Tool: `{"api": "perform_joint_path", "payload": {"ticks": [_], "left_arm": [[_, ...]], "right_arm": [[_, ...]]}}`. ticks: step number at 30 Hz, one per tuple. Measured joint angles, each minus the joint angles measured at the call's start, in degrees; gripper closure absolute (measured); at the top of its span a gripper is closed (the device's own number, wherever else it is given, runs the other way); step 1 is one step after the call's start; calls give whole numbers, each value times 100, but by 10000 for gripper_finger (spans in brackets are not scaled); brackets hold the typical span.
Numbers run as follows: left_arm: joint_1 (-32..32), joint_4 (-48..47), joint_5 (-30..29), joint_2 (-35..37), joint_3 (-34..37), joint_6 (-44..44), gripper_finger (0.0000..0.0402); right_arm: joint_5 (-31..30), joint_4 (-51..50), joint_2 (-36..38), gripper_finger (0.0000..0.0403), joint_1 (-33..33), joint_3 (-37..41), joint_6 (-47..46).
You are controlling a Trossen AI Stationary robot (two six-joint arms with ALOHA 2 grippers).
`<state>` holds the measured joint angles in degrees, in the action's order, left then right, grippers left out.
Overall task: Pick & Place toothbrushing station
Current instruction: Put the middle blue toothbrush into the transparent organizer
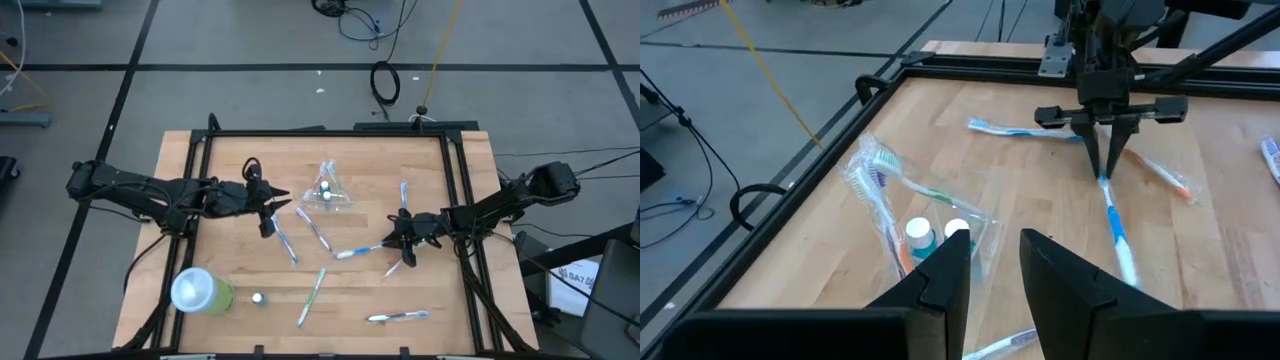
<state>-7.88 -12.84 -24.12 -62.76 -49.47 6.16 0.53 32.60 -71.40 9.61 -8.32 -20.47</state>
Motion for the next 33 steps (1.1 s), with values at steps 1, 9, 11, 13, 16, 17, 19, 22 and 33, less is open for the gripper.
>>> {"api": "perform_joint_path", "payload": {"ticks": [1, 9, 11, 13, 16, 17, 19, 22, 33], "left_arm": [[12, 0, 0, 0, 0, -3, 305], [41, -4, 0, 0, 0, -2, 305], [41, -18, 0, 0, 0, -3, 305], [41, -28, 2, 0, 0, -1, 305], [41, -28, 1, 0, 0, -1, 305], [41, -28, 2, 0, 0, -1, 305], [41, -28, 2, 0, 0, 1, 305], [41, -26, 2, 0, 0, 30, 305], [41, -24, 4, 0, 0, 32, 305]], "right_arm": [[-14, 0, 0, 371, 0, 0, 4], [-30, 262, 0, 394, 0, 0, 223], [-35, 524, 0, 399, 0, 0, 394], [-35, 820, 0, 400, 0, 0, 601], [-1, 1218, 2, 399, 0, -50, 915], [88, 1200, 2, 400, 0, -120, 1033], [378, 911, 2, 401, -2, -372, 1091], [575, -374, 2, 401, 5, -1144, 1212], [-574, -5866, 1, 402, -21, -4668, 3692]]}}
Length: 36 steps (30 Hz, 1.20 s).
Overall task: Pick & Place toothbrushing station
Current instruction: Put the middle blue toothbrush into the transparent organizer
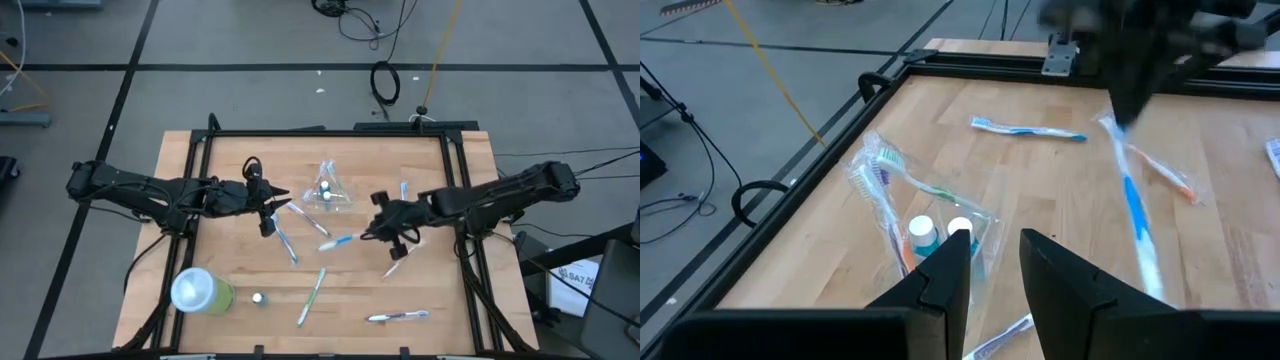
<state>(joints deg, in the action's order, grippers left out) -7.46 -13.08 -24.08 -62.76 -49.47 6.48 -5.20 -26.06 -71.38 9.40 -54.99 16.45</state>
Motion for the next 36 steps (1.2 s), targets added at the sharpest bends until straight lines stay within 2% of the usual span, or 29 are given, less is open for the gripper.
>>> {"api": "perform_joint_path", "payload": {"ticks": [4, 7, 11, 17, 26, 36], "left_arm": [[0, 0, 5, 0, 0, 0, 305], [0, 0, 7, 0, 0, 0, 305], [0, 0, 7, 0, 0, -4, 305], [0, 0, 9, 0, 0, -7, 305], [0, -31, 9, 0, 0, -7, 305], [0, -35, 7, 2, 0, -7, 305]], "right_arm": [[-958, -1092, 4, 402, -115, -784, 892], [-1310, -1724, -1, 402, -275, -1312, 1275], [-1282, -2143, 7, 402, -582, -1736, 1730], [-1283, -2753, -1, 403, -1164, -1780, 2503], [-1273, -2750, -29, 403, -1472, -1667, 3701], [-1254, -2602, -610, 403, -1671, -1662, 4273]]}}
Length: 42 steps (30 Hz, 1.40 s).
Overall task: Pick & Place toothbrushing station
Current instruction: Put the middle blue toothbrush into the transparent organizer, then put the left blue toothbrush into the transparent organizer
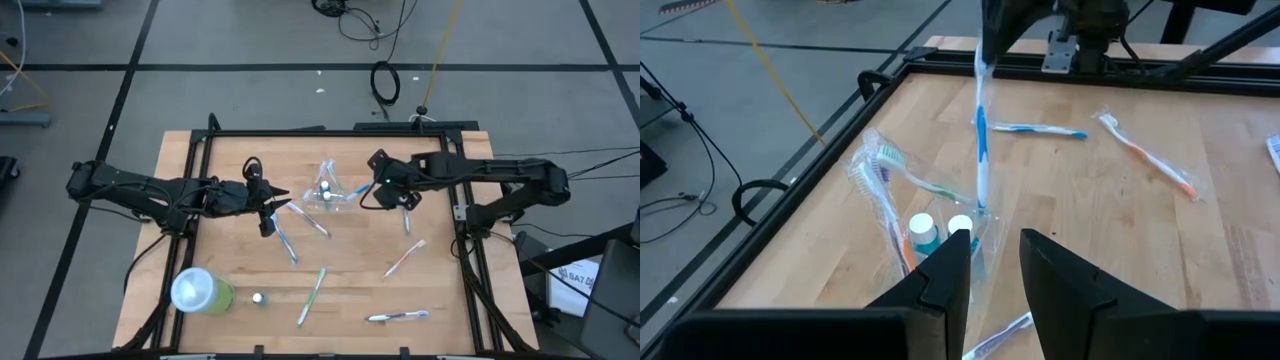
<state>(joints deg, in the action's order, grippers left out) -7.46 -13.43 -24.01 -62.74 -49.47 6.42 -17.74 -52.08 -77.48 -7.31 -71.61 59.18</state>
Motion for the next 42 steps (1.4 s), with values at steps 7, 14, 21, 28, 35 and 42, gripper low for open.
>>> {"api": "perform_joint_path", "payload": {"ticks": [7, 14, 21, 28, 35, 42], "left_arm": [[0, -7, 2, 0, 0, 2, 305], [0, -13, 2, 0, 0, 0, 305], [-2, -35, 9, 0, 0, 7, 305], [-2, -61, 17, 0, 0, 15, 305], [-2, -164, 19, 0, 2, 17, 305], [-106, -262, 195, 0, 2, -38, 305]], "right_arm": [[3, 602, -449, 399, -13, 0, 71], [276, 856, -792, 373, -13, 0, 23], [304, 1417, -826, 335, -11, 2, -234], [303, 1502, -736, 287, -6, 2, -994], [296, 1348, -377, 260, 324, 1, -2643], [300, 1087, 525, 265, 851, 113, -4755]]}}
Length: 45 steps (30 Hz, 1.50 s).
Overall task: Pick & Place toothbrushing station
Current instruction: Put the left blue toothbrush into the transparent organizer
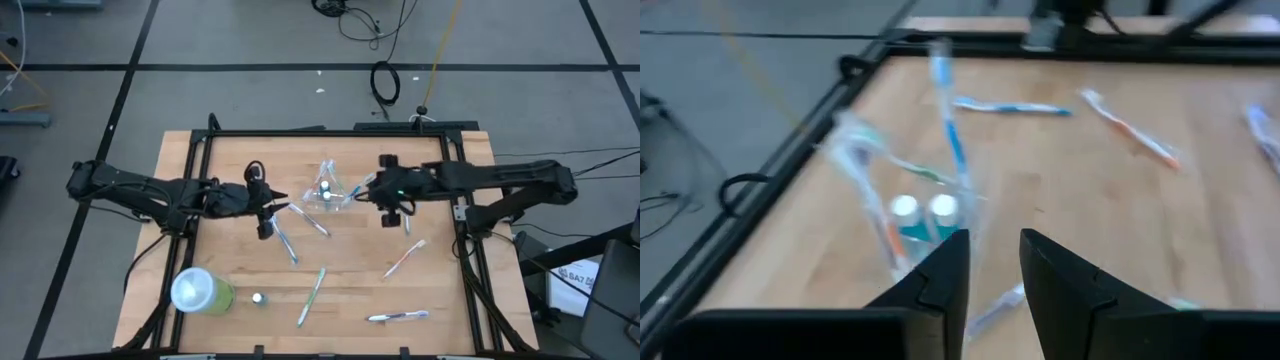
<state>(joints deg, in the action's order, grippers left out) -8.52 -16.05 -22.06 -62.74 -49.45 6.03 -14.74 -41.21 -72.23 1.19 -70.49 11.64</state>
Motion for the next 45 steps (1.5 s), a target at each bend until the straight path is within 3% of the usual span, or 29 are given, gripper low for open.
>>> {"api": "perform_joint_path", "payload": {"ticks": [3, 7, 12, 16, 23, 30, 34, 45], "left_arm": [[-113, -80, 348, 0, 0, -232, 305], [-301, -57, 600, 0, 18, -338, 305], [-392, -26, 592, -2, 163, 31, 305], [-363, -27, 564, -2, 327, 77, 305], [-354, -10, 913, -2, 779, 134, 305], [-297, 25, -283, -4, 1250, 3827, 305], [-296, 217, -511, -144, 1594, 4873, 301], [-16, 755, -412, -1221, 1797, 5563, 210]], "right_arm": [[4, 680, 470, 267, 353, 669, -625], [11, 2394, 1050, 262, 752, 2129, -982], [-1, 4951, 1533, 253, 906, 4005, -959], [-14, 6126, 1927, 248, 685, 4621, -663], [-4, 6167, 2461, 246, 522, 4663, -766], [1, 6151, 2485, 246, 522, 4663, -615], [2, 6150, 2477, 247, 522, 4663, -505], [1, 6135, 2474, 247, 522, 4663, -274]]}}
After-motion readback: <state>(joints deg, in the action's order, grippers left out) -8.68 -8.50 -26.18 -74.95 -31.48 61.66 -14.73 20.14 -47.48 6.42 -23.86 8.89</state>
